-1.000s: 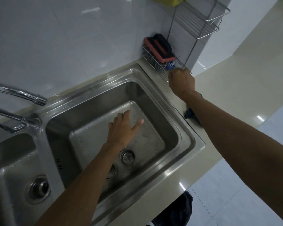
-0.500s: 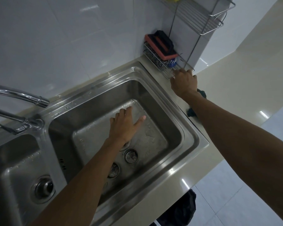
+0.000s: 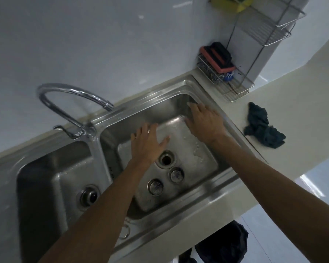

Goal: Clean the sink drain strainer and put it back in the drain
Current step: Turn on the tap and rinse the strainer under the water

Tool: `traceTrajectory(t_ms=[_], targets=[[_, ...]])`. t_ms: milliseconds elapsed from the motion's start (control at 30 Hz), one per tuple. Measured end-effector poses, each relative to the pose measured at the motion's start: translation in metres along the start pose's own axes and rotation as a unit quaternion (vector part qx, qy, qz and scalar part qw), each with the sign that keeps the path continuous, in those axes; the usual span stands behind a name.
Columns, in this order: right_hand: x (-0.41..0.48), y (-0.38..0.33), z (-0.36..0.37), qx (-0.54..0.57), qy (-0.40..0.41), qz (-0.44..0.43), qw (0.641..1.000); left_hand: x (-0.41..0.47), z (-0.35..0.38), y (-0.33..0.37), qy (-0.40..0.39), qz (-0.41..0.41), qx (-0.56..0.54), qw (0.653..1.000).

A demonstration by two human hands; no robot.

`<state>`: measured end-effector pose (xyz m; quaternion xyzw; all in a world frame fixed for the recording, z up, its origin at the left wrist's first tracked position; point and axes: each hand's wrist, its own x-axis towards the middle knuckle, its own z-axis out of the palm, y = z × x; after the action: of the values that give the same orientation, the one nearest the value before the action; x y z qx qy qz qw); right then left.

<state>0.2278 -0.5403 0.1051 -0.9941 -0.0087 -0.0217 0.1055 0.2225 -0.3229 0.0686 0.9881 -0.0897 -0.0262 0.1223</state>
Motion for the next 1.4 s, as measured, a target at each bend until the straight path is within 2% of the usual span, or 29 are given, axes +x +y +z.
traceTrajectory(t_ms=[100, 200, 333, 400, 467, 567, 833, 967, 1100, 1167, 1233, 1333, 1400], targets=[[-0.019, -0.046, 0.012, 0.006, -0.031, -0.032, 0.999, -0.031, -0.019, -0.047, 0.029, -0.015, -0.016, 0.999], [-0.036, -0.089, 0.029, 0.067, -0.058, -0.049, 0.995, -0.063, -0.039, -0.098, 0.074, -0.034, -0.035, 0.996], [-0.061, -0.123, 0.07, 0.127, -0.165, -0.027, 0.978, -0.084, -0.057, -0.172, 0.132, -0.069, -0.022, 0.989], [-0.072, -0.127, 0.096, 0.082, -0.239, -0.037, 0.967, -0.079, -0.062, -0.202, 0.113, -0.106, -0.001, 0.988], [-0.084, -0.127, 0.124, 0.018, -0.317, -0.057, 0.947, -0.069, -0.062, -0.224, 0.068, -0.134, 0.07, 0.986], [-0.099, -0.123, 0.166, -0.075, -0.351, -0.095, 0.929, -0.056, -0.057, -0.237, 0.074, -0.148, 0.086, 0.982], [-0.099, -0.124, 0.227, -0.186, -0.34, -0.183, 0.903, -0.032, -0.041, -0.234, 0.095, -0.206, 0.056, 0.972], [-0.09, -0.128, 0.228, -0.195, -0.318, -0.207, 0.904, -0.017, -0.046, -0.243, 0.143, -0.273, -0.028, 0.951], [-0.076, -0.131, 0.204, -0.094, -0.298, -0.146, 0.938, -0.004, -0.055, -0.251, 0.179, -0.297, -0.059, 0.936], [-0.064, -0.134, 0.183, 0.025, -0.275, -0.073, 0.958, -0.002, -0.056, -0.252, 0.184, -0.27, -0.072, 0.942], [-0.049, -0.138, 0.158, 0.131, -0.227, -0.025, 0.965, -0.001, -0.056, -0.251, 0.206, -0.243, -0.132, 0.938], [-0.023, -0.143, 0.119, 0.189, -0.135, -0.022, 0.972, -0.002, -0.061, -0.246, 0.268, -0.221, -0.236, 0.908], [-0.009, -0.146, 0.096, 0.193, -0.072, -0.036, 0.978, -0.001, -0.066, -0.244, 0.294, -0.206, -0.243, 0.901]])
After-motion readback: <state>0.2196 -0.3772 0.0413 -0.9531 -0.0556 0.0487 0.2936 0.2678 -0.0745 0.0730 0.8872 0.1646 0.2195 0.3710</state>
